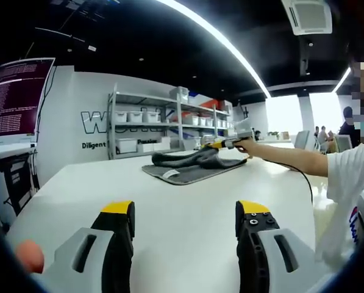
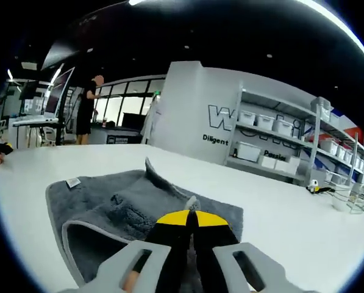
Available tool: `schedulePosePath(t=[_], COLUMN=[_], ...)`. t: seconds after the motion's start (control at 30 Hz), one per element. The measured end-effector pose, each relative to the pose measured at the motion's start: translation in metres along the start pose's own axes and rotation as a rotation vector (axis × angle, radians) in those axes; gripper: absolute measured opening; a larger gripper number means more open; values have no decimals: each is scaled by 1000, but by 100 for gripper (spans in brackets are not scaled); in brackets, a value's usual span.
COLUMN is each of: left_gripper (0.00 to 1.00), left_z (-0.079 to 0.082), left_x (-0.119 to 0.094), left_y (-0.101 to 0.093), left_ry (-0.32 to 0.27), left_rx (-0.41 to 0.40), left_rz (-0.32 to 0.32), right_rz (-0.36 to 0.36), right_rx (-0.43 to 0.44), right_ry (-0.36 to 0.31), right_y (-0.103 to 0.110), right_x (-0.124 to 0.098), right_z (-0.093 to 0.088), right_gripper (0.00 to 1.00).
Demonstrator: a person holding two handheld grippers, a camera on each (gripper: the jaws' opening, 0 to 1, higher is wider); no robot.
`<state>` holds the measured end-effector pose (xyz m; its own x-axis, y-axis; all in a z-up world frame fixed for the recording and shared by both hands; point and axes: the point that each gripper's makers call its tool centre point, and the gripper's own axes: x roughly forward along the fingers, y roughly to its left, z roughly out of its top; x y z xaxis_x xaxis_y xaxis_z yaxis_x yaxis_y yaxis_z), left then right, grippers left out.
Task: Open the folded towel by lifting each exposed corner and separating the folded layers until the towel lies flat within the target outline without major curled edges
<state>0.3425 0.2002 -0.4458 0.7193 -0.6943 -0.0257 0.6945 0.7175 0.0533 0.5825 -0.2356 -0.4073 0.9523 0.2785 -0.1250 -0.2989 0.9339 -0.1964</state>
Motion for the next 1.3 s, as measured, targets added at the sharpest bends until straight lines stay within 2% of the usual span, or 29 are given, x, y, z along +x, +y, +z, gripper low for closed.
schedulePosePath(t=[0.23, 0.4, 0.9, 1.07, 1.3], left_gripper=[66, 66, 66, 68, 71], left_z=[0, 1, 0, -1, 0], left_x=[0, 0, 1, 1, 1], left_y=[1, 0, 1, 1, 2], left_ry=[0, 0, 2, 4, -2], left_rx=[0, 0, -4, 1, 8], left_rz=[0, 1, 0, 1, 5], right_rz=[-59, -92, -221, -240, -250], right_rx=[-12, 49, 176, 221, 227], right_ry=[17, -9, -22, -41, -40], right_y=[-26, -45, -110, -127, -133], right_x=[-13, -22, -60, -70, -82], right_z=[-6, -8, -30, -35, -41], right_gripper=[0, 0, 0, 0, 0])
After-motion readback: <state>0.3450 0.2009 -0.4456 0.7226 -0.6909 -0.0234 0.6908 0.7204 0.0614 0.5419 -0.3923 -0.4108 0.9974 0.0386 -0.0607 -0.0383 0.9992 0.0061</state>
